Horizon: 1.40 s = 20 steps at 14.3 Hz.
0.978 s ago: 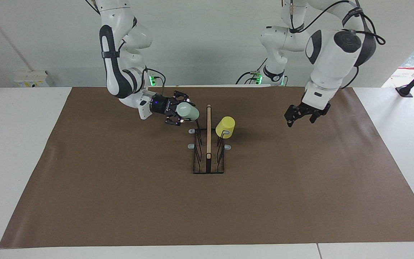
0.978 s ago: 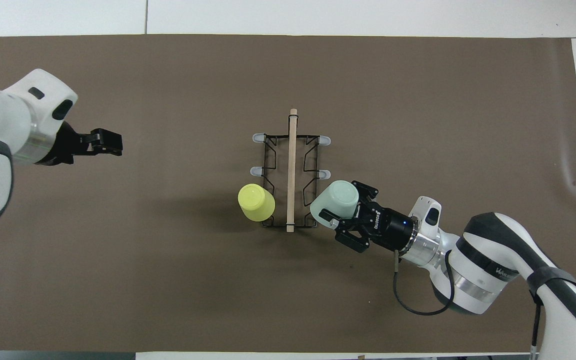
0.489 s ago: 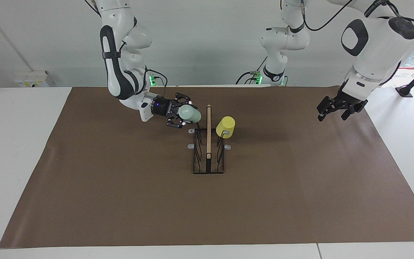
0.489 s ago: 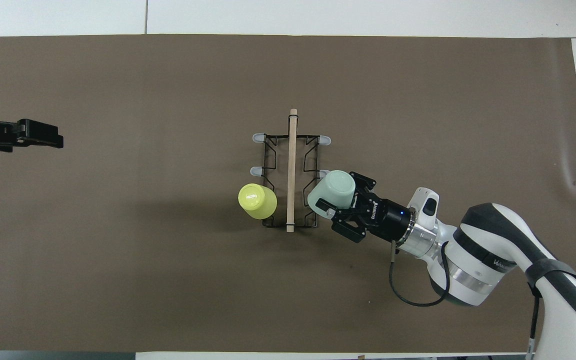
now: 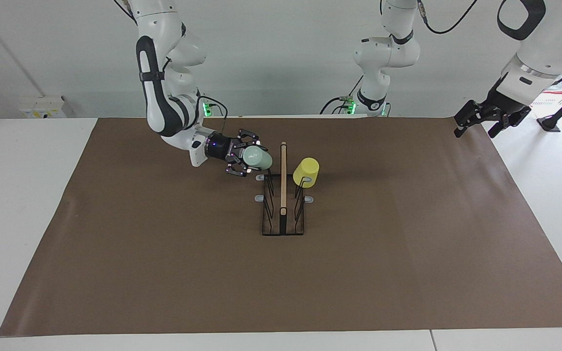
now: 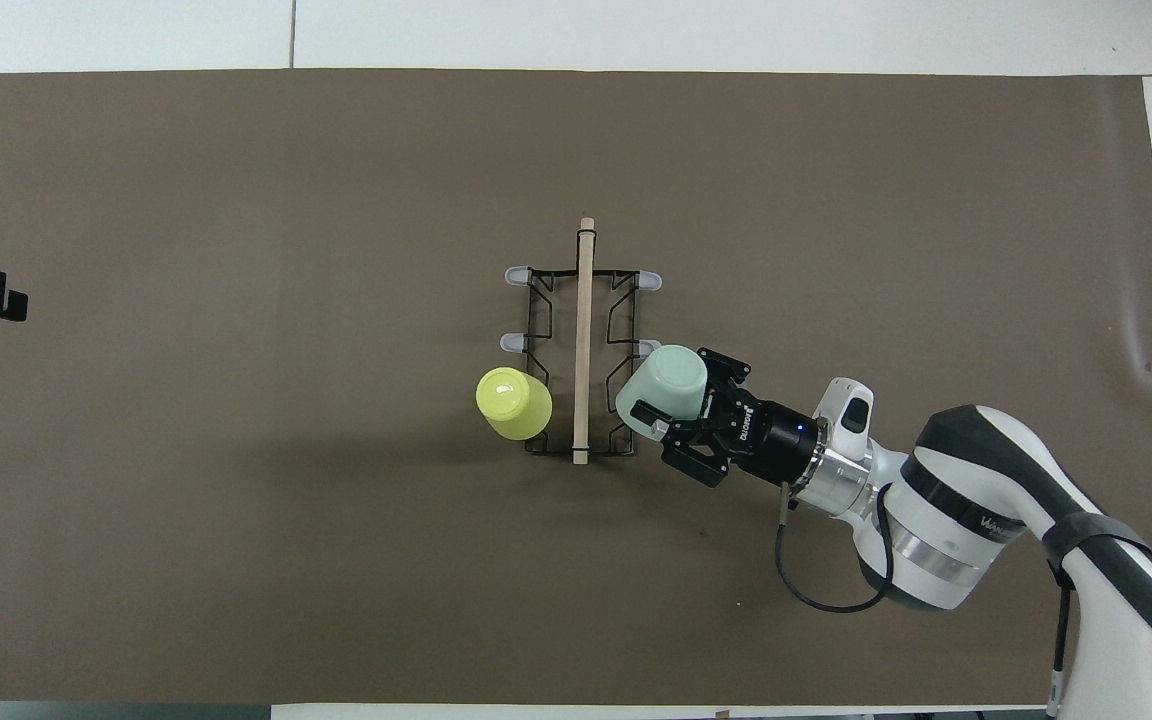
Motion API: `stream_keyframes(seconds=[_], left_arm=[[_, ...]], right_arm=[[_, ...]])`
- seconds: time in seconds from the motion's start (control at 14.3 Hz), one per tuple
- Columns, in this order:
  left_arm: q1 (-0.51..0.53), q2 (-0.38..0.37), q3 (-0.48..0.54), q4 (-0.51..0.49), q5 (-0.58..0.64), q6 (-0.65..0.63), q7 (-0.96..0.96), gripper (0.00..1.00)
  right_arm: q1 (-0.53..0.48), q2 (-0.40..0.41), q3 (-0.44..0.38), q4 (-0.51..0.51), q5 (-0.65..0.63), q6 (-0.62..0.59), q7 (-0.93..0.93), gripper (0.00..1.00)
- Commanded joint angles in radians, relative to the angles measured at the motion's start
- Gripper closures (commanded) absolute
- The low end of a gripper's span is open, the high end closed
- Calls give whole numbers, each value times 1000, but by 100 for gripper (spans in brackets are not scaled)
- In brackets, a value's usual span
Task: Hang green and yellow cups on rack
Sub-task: 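Lower the green cup onto a rack peg while the left gripper withdraws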
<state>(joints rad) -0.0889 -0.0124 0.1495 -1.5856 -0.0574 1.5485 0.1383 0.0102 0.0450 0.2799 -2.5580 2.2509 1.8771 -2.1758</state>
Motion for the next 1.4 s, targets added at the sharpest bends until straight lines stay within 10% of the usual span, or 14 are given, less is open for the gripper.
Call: stream_keyframes(seconds=[0.0,1.33], left_arm=[[15,14,-4,24,-5,-54,37,0],[18,15,-42,12,44,-16,-20,0]], right_arm=[[5,-4,2,-28,-17,16,-22,100],[116,35,1,-91,84,66,-162,100]])
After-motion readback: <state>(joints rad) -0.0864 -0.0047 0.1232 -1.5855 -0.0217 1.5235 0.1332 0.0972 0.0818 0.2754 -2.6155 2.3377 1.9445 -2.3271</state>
